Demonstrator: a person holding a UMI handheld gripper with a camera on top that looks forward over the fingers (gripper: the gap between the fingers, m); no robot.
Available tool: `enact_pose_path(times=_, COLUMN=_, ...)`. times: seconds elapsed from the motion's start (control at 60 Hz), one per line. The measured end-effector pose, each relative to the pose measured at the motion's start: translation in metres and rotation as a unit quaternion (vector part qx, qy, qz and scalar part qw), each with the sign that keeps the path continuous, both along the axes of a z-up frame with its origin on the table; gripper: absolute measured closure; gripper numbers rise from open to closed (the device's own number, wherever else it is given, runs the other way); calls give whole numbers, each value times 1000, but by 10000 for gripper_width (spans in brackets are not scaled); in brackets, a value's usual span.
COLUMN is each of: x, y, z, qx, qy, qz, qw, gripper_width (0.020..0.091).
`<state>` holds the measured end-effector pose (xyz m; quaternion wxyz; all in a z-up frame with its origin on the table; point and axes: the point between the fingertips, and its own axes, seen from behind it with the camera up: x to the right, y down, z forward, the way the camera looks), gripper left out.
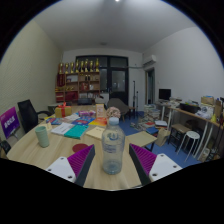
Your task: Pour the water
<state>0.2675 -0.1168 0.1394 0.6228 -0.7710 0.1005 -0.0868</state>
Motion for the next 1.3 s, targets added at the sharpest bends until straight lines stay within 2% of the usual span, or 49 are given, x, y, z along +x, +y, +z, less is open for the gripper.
enact_pose_path(times=0.1, x=8, y=29, z=-22, qx=0, qy=-7, qz=26, qw=1000, gripper_width=318)
enact_pose_path(times=0.233, x=12, y=59, z=-43, qx=8, qy=5, qz=40, qw=999, gripper_width=324)
enact_pose_path(times=0.433, x=26, y=97, z=-51, qx=27, qy=12, qz=31, qw=999, gripper_width=325)
enact_pose_path(times=0.483, x=23, y=105, z=-56, qx=22, qy=18, qz=33, qw=999, gripper_width=489)
enact_pose_path(times=0.567, x=21, y=109, z=-54, qx=41, qy=-8, qz=22, qw=999, gripper_width=527)
enact_pose_path(times=0.633, x=23, y=112, z=-54, qx=40, qy=2, qz=-2, qw=999, gripper_width=560)
enact_pose_path(times=0.667, x=22, y=114, z=-55, qx=30, qy=7, qz=-7, qw=1000, gripper_width=555)
enact_pose_path(times=0.683, x=22, y=115, z=-54, qx=24, qy=7, qz=-9, qw=1000, gripper_width=594)
enact_pose_path(times=0.7, x=22, y=115, z=-55, qx=18, qy=7, qz=-12, qw=1000, gripper_width=590)
enact_pose_path(times=0.733, x=21, y=115, z=-60, qx=7, qy=7, qz=-14, qw=1000, gripper_width=628)
enact_pose_path(times=0.833, x=10, y=116, z=-42, qx=-22, qy=17, qz=-6, qw=1000, gripper_width=648)
enact_pose_path(times=0.917, x=-14, y=128, z=-10, qx=-27, qy=-44, qz=2, qw=999, gripper_width=648)
enact_pose_path(times=1.0, x=-44, y=140, z=40, qx=-42, qy=-144, qz=22, qw=988, gripper_width=648)
enact_pose_path(times=1.05, x=-59, y=148, z=73, qx=-57, qy=-224, qz=38, qw=972, gripper_width=648)
enact_pose_path(times=1.1, x=-92, y=164, z=85, qx=-70, qy=-320, qz=47, qw=944, gripper_width=650)
enact_pose_path(times=1.167, x=-130, y=182, z=103, qx=-102, qy=-458, qz=60, qw=881, gripper_width=648)
enact_pose_path(times=1.183, x=-130, y=185, z=115, qx=-115, qy=-494, qz=74, qw=859, gripper_width=649)
enact_pose_path(times=1.3, x=-203, y=224, z=93, qx=-167, qy=-694, qz=106, qw=692, gripper_width=651)
